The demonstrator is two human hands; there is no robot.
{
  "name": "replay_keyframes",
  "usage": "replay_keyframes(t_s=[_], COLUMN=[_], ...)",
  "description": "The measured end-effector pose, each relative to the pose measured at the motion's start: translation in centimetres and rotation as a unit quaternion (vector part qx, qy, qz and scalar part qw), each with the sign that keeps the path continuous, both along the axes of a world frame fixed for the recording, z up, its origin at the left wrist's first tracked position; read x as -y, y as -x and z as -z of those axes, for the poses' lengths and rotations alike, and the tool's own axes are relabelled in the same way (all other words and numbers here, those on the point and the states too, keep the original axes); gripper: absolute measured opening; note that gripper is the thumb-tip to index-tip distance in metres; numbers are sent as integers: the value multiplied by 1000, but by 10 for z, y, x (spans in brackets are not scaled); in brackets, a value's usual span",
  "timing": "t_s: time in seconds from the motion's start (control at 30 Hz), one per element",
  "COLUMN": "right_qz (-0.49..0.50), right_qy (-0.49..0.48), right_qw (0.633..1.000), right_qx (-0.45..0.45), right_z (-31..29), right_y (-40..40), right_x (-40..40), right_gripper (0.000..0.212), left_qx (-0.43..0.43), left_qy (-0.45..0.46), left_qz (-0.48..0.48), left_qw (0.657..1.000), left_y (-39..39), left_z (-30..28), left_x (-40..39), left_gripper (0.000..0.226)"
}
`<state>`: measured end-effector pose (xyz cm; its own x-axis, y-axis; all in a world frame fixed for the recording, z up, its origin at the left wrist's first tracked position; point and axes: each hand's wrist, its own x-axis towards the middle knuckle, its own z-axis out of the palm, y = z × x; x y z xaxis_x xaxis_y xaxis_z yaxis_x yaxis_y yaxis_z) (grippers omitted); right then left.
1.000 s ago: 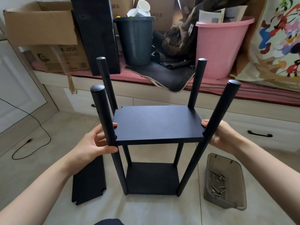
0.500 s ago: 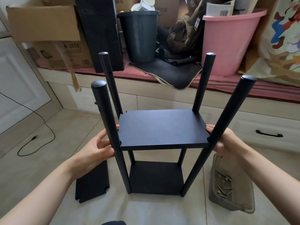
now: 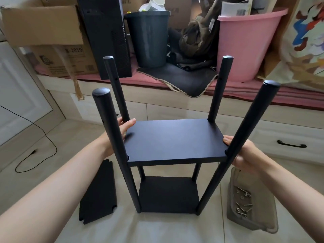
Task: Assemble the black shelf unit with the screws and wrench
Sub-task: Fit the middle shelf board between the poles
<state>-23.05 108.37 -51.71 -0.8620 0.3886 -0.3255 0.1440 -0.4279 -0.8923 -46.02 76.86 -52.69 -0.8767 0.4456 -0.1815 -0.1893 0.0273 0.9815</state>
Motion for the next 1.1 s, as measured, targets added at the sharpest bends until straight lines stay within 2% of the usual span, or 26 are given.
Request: replay_keyframes(t_s=[0.13,0.3,0.4,0.57,0.67,0.8,0.93,1.03,1.1], right_qz=[5,-10,-10,-9,-11,-20,-3,17,19], right_qy=[-1,-16,-21,-26,-31,-45,-38,-37,-43], right_qw=[1000,1000,1000,1000,999,998,999,998,998], right_qx=[2,6,8,12,18,26,30,44,50], right_z=[4,16,19,20,20,24,26,26,25], right_y=[2,-2,-2,-2,-3,-5,-5,-4,-4], right_x=[-3,-4,-3,-3,-3,-1,2,3,4], right_gripper=[21,20,21,20,20,20,19,16,14], left_qx=[-67,-39,-31,-45,-62,-38,-13,15,27], left_qy=[57,12,-8,5,2,-14,-22,-30,-37], left_qz=[8,95,114,64,36,33,49,41,31], left_qw=[996,995,993,997,997,999,998,999,998], left_y=[8,14,17,11,4,-9,-19,-24,-26], left_z=[9,25,32,36,37,41,42,43,46], left_x=[-8,5,12,9,6,9,10,7,6], left_gripper=[66,62,67,106,96,75,40,32,38])
